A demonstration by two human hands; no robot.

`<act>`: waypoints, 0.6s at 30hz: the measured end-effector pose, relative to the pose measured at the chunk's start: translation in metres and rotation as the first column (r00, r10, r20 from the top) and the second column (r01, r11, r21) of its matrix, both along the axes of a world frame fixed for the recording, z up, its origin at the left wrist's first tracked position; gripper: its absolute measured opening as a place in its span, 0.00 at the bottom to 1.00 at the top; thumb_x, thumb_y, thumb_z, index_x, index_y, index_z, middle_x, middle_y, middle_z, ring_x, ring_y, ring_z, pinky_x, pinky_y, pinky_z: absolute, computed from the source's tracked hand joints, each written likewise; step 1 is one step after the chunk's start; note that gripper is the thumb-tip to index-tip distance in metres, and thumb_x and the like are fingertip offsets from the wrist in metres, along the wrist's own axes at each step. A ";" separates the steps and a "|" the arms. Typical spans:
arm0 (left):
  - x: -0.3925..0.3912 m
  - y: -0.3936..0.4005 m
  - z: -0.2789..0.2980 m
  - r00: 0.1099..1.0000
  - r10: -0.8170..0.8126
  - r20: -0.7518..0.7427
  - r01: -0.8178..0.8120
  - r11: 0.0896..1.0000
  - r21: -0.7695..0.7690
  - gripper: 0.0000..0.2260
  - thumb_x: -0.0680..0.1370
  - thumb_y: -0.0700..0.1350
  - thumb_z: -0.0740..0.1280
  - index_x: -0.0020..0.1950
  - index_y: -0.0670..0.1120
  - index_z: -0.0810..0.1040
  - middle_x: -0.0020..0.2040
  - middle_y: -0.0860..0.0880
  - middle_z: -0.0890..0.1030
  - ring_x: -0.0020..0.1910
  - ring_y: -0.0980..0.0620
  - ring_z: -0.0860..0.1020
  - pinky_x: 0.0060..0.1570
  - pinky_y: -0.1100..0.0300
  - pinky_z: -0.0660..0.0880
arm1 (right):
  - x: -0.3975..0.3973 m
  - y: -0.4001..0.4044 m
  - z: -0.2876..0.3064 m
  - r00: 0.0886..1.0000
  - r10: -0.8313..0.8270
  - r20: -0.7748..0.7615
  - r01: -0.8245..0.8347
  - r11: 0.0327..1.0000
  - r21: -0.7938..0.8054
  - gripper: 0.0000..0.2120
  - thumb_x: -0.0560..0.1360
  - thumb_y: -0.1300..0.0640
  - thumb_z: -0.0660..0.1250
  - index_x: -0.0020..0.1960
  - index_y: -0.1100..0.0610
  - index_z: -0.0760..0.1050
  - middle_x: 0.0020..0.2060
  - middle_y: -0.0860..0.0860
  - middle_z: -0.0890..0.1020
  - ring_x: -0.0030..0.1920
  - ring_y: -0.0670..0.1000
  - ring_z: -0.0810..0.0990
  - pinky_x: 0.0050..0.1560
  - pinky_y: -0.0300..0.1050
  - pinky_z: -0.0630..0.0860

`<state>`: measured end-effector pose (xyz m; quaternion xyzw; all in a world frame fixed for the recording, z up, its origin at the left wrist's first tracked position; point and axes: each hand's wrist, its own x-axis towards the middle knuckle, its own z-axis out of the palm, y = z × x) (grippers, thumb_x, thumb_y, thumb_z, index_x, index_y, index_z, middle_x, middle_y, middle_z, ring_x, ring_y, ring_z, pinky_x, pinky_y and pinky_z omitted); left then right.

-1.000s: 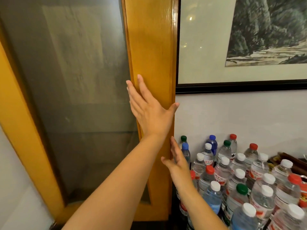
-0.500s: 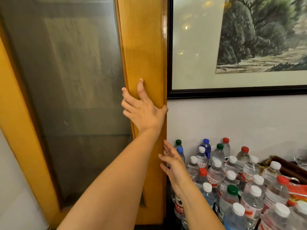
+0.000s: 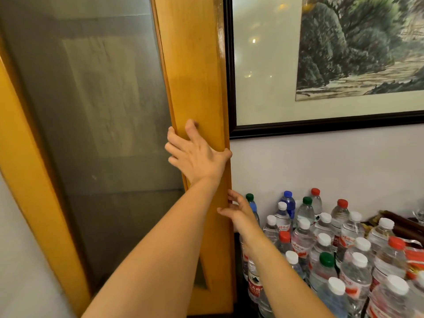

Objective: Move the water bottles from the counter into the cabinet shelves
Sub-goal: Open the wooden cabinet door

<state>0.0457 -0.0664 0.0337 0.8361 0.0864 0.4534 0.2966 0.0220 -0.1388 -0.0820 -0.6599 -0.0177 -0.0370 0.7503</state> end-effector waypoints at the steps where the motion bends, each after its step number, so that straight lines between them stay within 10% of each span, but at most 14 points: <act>1: 0.001 0.000 -0.001 1.000 0.009 0.003 -0.009 1.000 0.005 0.39 0.61 0.59 0.74 0.65 0.51 0.59 0.70 0.40 0.58 0.63 0.39 0.61 0.57 0.48 0.65 | 0.005 0.001 0.000 1.000 -0.016 0.005 0.017 0.999 -0.028 0.28 0.72 0.65 0.68 0.68 0.52 0.64 0.63 0.51 0.70 0.55 0.46 0.70 0.50 0.37 0.70; 18: -0.044 -0.004 -0.008 0.998 0.021 0.065 -0.019 0.999 -0.031 0.36 0.61 0.56 0.75 0.61 0.46 0.61 0.72 0.38 0.56 0.67 0.37 0.60 0.61 0.46 0.63 | -0.026 0.019 -0.009 0.982 -0.119 0.145 0.138 0.981 -0.134 0.13 0.73 0.62 0.67 0.46 0.49 0.64 0.43 0.47 0.70 0.42 0.44 0.70 0.39 0.35 0.66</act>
